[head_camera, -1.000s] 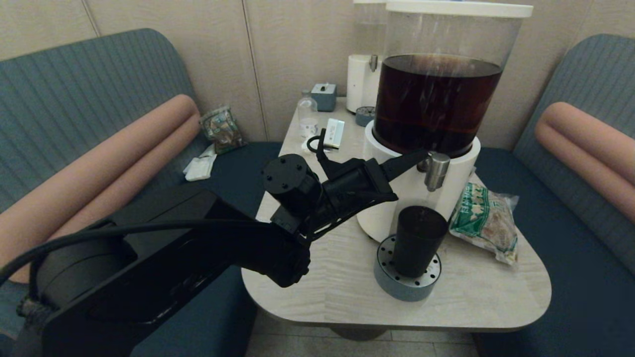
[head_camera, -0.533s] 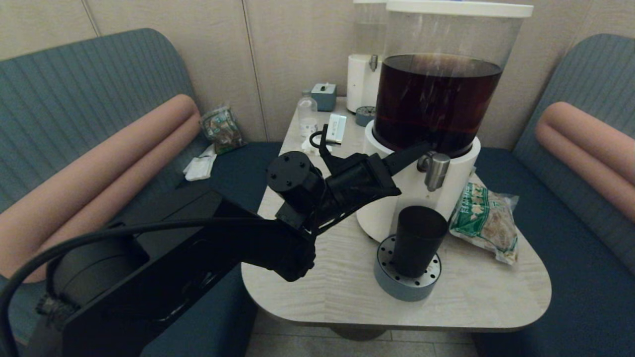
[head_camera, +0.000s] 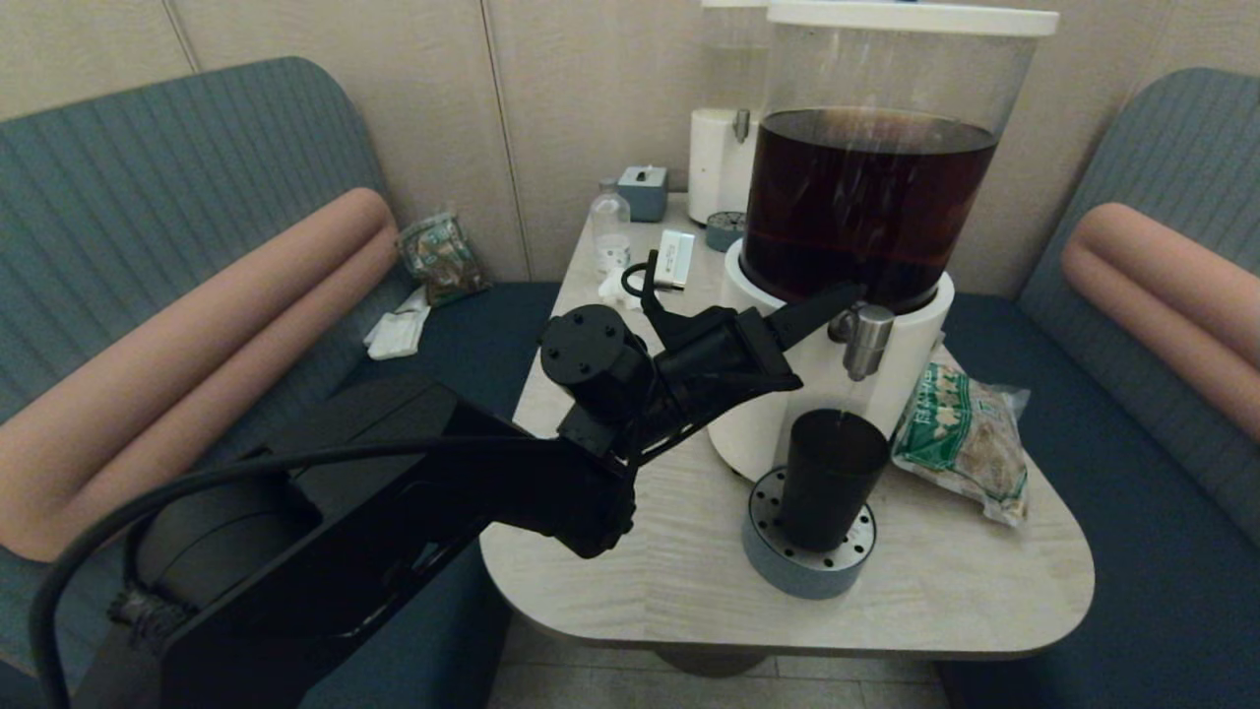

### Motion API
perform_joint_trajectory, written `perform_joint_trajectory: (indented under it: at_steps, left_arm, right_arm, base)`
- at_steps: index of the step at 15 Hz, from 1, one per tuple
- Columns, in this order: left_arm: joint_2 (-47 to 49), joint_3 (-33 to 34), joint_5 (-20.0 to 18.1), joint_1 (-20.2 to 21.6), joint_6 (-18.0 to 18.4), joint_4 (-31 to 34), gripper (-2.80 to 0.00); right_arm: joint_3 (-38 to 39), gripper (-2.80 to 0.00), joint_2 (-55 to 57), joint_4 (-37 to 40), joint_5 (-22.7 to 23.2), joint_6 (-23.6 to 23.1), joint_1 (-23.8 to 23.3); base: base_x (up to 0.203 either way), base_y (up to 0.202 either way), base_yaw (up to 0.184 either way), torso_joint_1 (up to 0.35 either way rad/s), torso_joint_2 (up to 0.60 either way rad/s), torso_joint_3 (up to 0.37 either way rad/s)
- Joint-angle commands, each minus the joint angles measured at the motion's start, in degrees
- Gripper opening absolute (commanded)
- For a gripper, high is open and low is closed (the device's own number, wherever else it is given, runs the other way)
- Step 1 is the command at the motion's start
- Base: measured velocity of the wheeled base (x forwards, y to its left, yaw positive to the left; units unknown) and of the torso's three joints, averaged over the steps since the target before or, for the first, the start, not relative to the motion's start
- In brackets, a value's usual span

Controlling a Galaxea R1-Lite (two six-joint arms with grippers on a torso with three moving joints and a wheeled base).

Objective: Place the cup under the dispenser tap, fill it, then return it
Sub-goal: Turn off the faucet

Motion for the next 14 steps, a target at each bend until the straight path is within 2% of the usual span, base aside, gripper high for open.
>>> perform_joint_trajectory:
  at_steps: [1,14]
  left_arm:
    - [0.89,-0.93,-0.3,-0.31,-0.3,0.04,-2.8]
    - [3.57,-5.93,-0.22,-2.24,-0.3,2.57,-2.8]
  right_arm:
    - [0.0,-2.8,0.09,0.01,0.11,-0.05,0.0]
    - [0.0,-2.8,0.09,0.01,0.09,-0.05,0.0]
  base:
    - [0.0,0.0,0.0,0.0,0.0,0.0]
    - [0.0,0.0,0.0,0.0,0.0,0.0]
